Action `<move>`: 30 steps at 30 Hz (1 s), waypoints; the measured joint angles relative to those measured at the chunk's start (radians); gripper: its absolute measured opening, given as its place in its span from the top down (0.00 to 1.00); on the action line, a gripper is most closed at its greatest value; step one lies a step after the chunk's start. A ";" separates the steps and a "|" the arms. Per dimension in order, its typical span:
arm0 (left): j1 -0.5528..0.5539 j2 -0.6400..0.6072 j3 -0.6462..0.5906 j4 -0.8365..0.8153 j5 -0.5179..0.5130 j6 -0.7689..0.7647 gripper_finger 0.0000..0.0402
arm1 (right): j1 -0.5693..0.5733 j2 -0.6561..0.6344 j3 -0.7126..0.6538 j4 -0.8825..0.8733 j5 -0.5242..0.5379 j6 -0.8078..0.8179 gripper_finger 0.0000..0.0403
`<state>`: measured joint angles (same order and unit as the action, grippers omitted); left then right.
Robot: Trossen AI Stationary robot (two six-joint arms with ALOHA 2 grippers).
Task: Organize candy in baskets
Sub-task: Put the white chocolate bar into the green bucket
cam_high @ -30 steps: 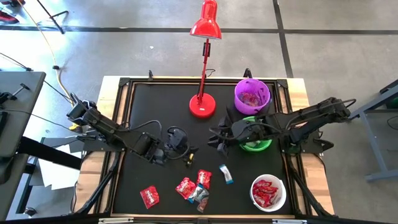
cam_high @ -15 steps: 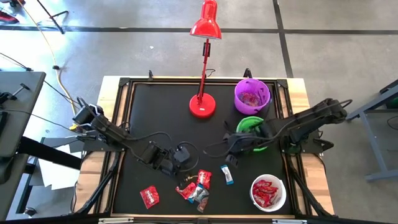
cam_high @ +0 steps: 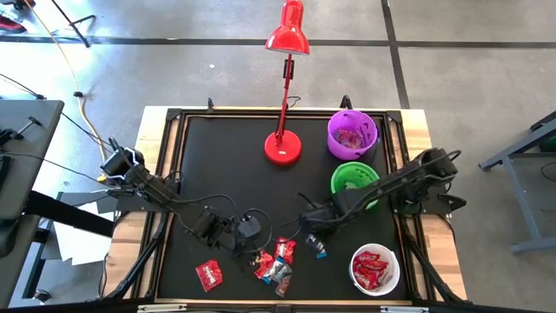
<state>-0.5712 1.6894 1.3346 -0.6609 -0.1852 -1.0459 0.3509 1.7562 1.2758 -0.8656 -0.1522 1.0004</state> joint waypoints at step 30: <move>-0.153 -0.001 0.000 -0.092 -0.054 -0.080 0.73 | 0.144 0.106 0.000 0.099 0.152 0.484 0.72</move>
<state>-0.7237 1.6886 1.3346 -0.7532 -0.2388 -1.1255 0.4945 1.8618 1.2758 -0.7669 -0.0004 1.4847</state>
